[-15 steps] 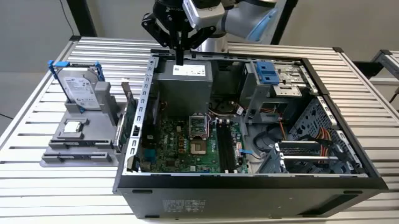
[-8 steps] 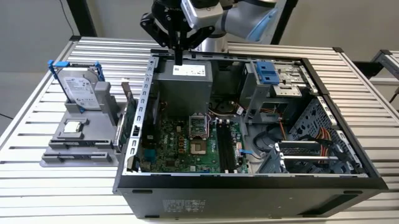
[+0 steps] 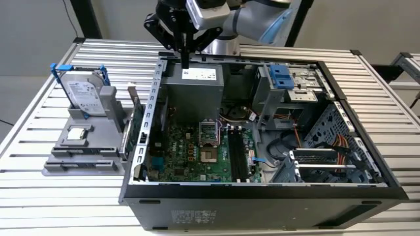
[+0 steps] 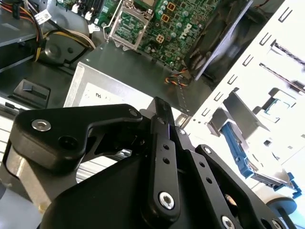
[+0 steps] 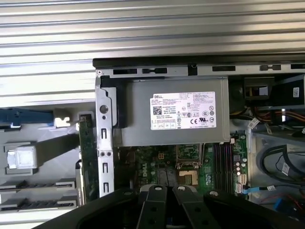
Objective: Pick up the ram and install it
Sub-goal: 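Reach for the ram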
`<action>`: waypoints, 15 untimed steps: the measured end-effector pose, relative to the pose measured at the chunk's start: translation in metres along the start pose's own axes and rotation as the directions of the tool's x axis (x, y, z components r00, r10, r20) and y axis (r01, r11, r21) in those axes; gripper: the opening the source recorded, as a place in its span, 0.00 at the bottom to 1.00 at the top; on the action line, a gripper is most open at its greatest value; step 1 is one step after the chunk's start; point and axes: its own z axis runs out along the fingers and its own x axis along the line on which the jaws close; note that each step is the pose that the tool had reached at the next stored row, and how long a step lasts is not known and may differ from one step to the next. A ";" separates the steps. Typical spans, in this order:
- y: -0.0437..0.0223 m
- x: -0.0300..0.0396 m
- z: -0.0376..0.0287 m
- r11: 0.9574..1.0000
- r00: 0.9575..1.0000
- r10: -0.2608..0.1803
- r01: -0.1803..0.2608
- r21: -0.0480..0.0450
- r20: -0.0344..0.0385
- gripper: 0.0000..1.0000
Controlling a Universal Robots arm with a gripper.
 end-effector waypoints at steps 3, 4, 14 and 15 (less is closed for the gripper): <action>-0.0001 0.0019 -0.0001 1.000 1.000 0.000 0.000 0.000 0.000 0.00; -0.0002 0.0025 -0.0001 1.000 1.000 0.000 0.000 0.000 0.000 0.00; -0.0007 0.0096 -0.0002 1.000 1.000 0.000 0.000 0.000 0.000 0.00; -0.0007 0.0103 -0.0002 1.000 1.000 0.000 0.000 0.000 0.000 0.00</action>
